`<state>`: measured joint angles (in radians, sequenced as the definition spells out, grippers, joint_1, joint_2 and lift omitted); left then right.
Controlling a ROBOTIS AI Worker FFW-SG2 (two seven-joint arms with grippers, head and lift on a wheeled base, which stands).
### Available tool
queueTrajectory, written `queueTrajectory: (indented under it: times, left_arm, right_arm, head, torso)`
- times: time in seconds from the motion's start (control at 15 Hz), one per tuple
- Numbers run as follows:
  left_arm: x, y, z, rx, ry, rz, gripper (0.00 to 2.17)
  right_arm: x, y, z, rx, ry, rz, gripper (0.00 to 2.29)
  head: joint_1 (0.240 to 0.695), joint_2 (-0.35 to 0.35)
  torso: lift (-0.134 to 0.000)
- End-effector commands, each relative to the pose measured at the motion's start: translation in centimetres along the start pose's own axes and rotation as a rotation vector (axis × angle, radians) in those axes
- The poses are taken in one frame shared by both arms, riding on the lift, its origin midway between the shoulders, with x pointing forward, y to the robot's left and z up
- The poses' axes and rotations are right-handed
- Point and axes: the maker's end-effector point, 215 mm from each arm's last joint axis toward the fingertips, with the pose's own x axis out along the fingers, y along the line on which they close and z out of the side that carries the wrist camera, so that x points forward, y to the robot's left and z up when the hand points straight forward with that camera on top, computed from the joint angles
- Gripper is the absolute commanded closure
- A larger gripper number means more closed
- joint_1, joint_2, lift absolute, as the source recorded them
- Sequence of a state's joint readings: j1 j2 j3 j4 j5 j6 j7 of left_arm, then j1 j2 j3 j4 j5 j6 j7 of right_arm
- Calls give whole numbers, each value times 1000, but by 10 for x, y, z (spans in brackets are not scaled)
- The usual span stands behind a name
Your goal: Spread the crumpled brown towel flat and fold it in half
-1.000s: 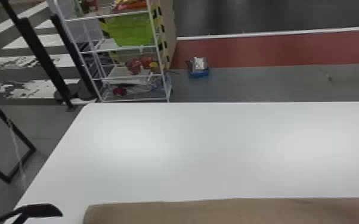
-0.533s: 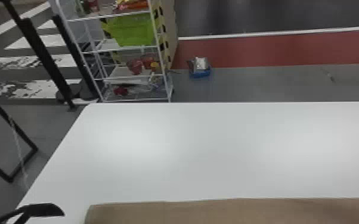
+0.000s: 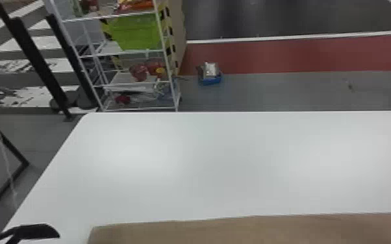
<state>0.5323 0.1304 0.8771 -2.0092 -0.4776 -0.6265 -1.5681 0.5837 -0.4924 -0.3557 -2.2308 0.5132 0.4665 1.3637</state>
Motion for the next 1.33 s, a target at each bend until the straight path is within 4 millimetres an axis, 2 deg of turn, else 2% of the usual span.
queueTrajectory:
  times: [0.0, 0.07, 0.4, 0.8, 0.93, 1.27]
  left_arm:
    - [2, 0, 3, 5, -5, -3, 154]
    - [2, 0, 3, 5, -6, -5, 154]
    - [2, 1, 3, 4, -6, -1, 154]
    - [2, 2, 5, 7, -12, 2, 154]
    - [2, 4, 6, 10, -17, 8, 154]
    - [2, 4, 6, 9, -17, 9, 154]
  right_arm:
    - [2, 6, -3, 8, 4, 12, 734]
    - [4, 10, -3, 13, 4, 21, 373]
    - [0, 7, 2, 22, -14, 14, 370]
    - [-28, -16, 1, 88, -79, -45, 356]
    - [-30, -22, -4, 104, -83, -57, 356]
    - [-30, -22, -11, 137, -102, -52, 356]
  head:
    - [695, 148]
    - [695, 140]
    - [695, 151]
    - [695, 114]
    - [695, 99]
    - [695, 64]
  torso:
    - [-123]
    - [-123]
    - [-123]
    - [-123]
    - [-123]
    - [-123]
